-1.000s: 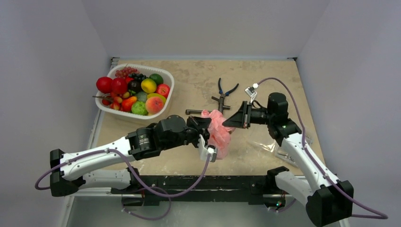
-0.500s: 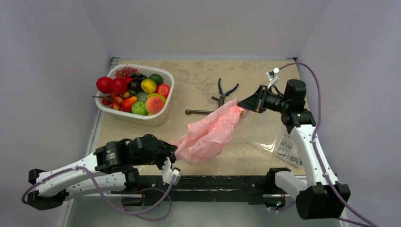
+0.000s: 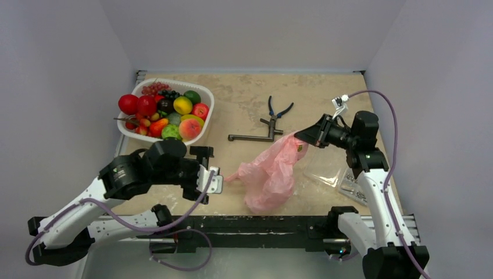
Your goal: Place the fake fruits into the plastic bag and tie a complex knot
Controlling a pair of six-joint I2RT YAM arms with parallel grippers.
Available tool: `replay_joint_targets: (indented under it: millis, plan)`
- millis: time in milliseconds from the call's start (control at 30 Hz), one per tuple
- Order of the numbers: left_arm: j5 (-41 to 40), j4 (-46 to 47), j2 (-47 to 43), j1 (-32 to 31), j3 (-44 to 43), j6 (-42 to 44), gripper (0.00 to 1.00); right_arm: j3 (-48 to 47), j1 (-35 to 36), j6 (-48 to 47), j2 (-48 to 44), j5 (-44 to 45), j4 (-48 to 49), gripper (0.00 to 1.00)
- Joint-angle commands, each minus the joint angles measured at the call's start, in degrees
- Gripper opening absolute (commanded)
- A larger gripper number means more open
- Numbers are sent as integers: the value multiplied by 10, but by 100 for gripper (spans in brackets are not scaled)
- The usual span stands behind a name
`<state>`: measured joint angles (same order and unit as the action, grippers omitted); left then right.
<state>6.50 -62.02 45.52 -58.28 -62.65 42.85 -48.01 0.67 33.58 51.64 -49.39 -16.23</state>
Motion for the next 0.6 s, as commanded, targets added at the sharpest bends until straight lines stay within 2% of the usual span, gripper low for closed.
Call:
replay_joint_targets:
  millis: [0, 67, 133, 200, 267, 433, 567]
  plan:
    - [146, -6, 40, 5, -141, -176, 100, 27, -1, 71, -14, 30, 44, 0]
    - [141, 37, 80, 3, -170, -212, 100, 29, -1, 88, -11, 39, 44, 0]
    - [95, 78, 121, -28, -175, -214, 100, 39, -1, 120, -3, 37, 48, 0]
    - [5, 137, 147, -100, -140, -167, 100, 48, -1, 145, 11, 36, 50, 0]
    - [-66, 243, 165, -156, -95, -146, 100, 59, -2, 176, 16, 38, 60, 0]
    - [-133, 439, 229, -234, -64, -106, 100, 66, -5, 215, 36, 35, 71, 0]
    - [-214, 497, 321, -270, -65, -41, 100, 72, -5, 238, 54, 24, 89, 0]
